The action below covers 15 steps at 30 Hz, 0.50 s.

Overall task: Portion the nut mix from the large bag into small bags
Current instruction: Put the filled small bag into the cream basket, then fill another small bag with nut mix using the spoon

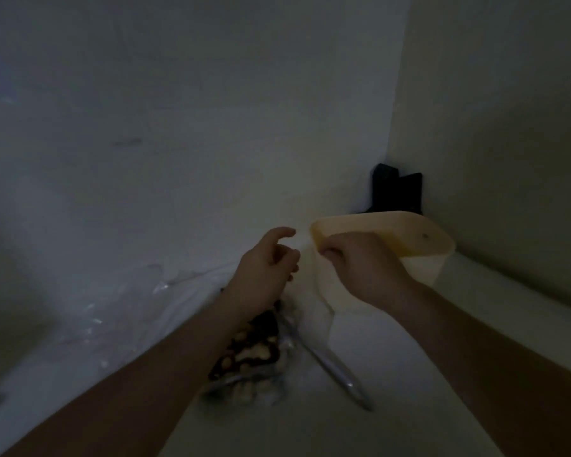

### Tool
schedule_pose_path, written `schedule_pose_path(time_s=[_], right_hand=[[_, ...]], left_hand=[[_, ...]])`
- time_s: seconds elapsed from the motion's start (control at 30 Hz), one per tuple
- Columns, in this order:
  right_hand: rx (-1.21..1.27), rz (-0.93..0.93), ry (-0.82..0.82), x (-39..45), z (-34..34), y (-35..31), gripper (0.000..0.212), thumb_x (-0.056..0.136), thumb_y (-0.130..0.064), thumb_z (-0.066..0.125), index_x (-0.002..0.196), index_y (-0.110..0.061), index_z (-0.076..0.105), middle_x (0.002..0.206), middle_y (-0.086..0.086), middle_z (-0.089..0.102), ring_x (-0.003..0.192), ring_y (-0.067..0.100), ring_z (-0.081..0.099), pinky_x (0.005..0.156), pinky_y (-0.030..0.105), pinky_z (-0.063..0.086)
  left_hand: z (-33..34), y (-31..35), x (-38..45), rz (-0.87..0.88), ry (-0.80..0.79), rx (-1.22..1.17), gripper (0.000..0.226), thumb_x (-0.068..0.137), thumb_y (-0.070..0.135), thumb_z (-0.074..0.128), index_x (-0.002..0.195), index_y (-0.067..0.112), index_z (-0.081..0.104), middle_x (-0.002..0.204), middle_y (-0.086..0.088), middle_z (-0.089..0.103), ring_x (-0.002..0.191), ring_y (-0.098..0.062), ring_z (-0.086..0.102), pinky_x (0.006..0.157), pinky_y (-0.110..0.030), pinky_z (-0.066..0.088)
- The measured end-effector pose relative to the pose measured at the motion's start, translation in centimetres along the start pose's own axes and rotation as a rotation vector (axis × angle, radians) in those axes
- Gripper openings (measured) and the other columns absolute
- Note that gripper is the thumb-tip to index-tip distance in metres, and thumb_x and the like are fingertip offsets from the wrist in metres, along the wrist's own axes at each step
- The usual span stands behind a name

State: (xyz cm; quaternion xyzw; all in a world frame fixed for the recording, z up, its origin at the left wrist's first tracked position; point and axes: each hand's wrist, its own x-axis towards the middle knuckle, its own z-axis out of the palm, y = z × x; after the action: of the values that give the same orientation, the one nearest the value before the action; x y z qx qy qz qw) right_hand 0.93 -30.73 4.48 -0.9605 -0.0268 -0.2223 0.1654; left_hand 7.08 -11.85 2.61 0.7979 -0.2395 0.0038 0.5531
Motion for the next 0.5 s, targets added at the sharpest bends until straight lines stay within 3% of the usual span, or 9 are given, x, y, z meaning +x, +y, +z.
schedule_pose_path(time_s=[0.17,0.33,0.5], right_hand=[[0.07,-0.166,0.284,-0.9,2.3,-3.6,0.012,0.094,-0.012,0.066,0.102,-0.015,0.075,0.099,0.003,0.062,0.094,0.026,0.058,0.084,0.035,0.046],[0.226,-0.284,0.257,-2.7,7.1,-8.5,0.01,0.092,-0.014,0.069,0.1,-0.018,0.075,0.099,-0.004,0.055,0.093,0.02,0.053,0.081,0.03,0.046],[0.255,-0.212,0.26,-2.8,10.6,-9.4,0.012,0.091,-0.017,0.067,0.099,-0.018,0.075,0.098,-0.004,0.056,0.092,0.022,0.055,0.08,0.031,0.047]], left_hand=[[-8.7,-2.9,-5.0,0.216,0.015,0.513,0.02,0.1,0.018,0.063,0.112,0.029,0.076,0.101,0.011,0.069,0.086,0.0,0.063,0.076,-0.007,0.043],[-16.7,-7.6,-8.7,0.098,0.153,0.889,0.029,0.091,0.008,0.07,0.111,0.029,0.076,0.096,0.01,0.063,0.089,-0.015,0.056,0.078,-0.027,0.037],[-20.4,-10.3,-10.1,0.048,0.223,1.126,0.046,0.092,0.035,0.073,0.136,0.025,0.063,0.106,0.001,0.071,0.102,-0.029,0.061,0.091,-0.041,0.048]])
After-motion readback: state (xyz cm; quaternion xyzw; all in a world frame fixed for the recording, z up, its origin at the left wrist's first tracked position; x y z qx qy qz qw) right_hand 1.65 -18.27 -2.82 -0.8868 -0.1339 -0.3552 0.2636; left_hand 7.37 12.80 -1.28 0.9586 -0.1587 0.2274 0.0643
